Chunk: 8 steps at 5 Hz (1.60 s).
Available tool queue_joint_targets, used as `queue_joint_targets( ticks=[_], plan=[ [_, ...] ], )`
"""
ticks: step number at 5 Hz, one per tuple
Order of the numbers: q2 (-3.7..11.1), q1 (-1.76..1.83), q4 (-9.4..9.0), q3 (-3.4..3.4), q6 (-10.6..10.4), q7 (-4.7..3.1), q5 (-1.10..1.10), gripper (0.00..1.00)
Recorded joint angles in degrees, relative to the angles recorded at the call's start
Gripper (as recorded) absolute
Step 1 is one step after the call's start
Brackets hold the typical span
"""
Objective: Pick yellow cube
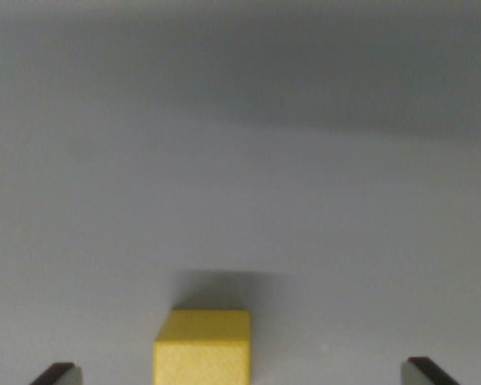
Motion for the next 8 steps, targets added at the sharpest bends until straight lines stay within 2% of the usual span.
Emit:
queue_joint_targets(
  ticks=[1,2,3,4,5,6,7,8],
  plan=[
    [0.88,0.22,-1.92,0.13,-2.7,0.19,-0.03,0.0],
    [0.88,0.22,-1.92,0.13,-2.7,0.19,-0.03,0.0],
    [1.65,0.41,-3.6,0.25,-5.1,0.36,-0.06,0.0],
    [1.65,0.41,-3.6,0.25,-5.1,0.36,-0.06,0.0],
    [2.42,0.6,-5.28,0.37,-7.5,0.52,-0.09,0.0],
    [2.42,0.6,-5.28,0.37,-7.5,0.52,-0.09,0.0],
    [3.15,0.79,-6.86,0.48,-9.8,0.68,-0.11,0.0],
    [3.15,0.79,-6.86,0.48,-9.8,0.68,-0.11,0.0]
  ],
)
